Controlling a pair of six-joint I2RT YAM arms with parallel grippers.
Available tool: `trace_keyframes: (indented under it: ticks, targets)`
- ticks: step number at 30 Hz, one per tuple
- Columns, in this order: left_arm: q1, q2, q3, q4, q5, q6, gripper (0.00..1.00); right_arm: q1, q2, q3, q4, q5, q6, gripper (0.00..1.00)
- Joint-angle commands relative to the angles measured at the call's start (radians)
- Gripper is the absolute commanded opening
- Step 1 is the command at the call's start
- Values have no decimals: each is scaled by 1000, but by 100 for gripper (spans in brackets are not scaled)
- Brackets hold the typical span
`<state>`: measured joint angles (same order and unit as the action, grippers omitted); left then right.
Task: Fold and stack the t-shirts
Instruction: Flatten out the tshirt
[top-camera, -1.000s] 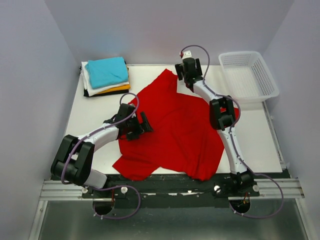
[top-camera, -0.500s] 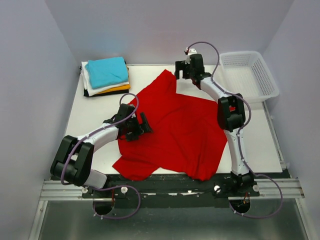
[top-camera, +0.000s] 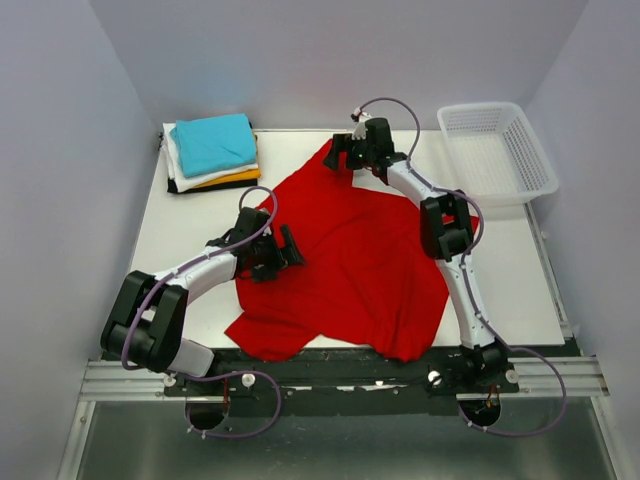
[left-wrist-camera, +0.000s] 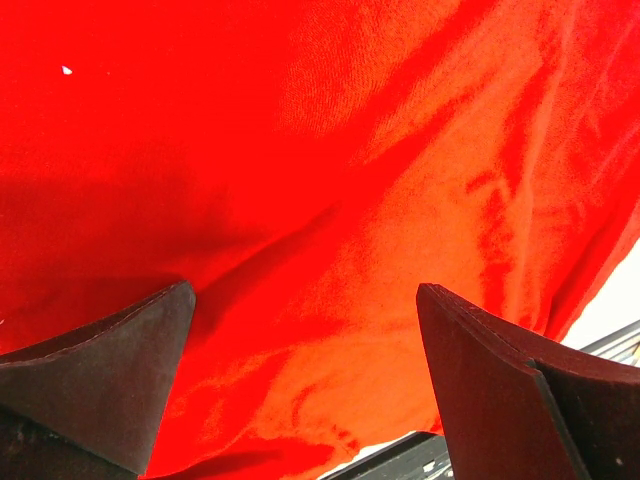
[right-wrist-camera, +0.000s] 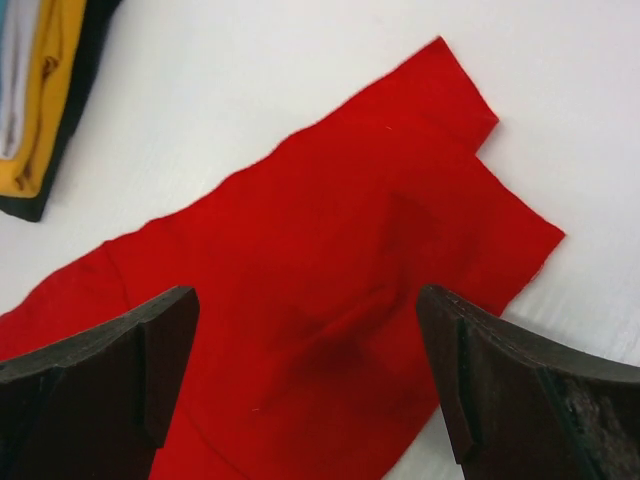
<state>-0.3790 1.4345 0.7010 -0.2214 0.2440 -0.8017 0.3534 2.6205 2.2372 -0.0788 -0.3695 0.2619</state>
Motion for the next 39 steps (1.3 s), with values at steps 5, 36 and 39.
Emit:
trace_keyframes:
  ticks: [5, 36, 39]
  targets:
    - [5, 18, -45, -87, -28, 5, 99, -6, 98, 48, -74, 93, 12, 100]
    - [3, -88, 277, -151, -34, 131, 99, -8, -730, -843, -16, 595, 198, 100]
    - [5, 24, 366, -125, -20, 157, 99, -8, -881, -1078, -16, 629, 292, 100]
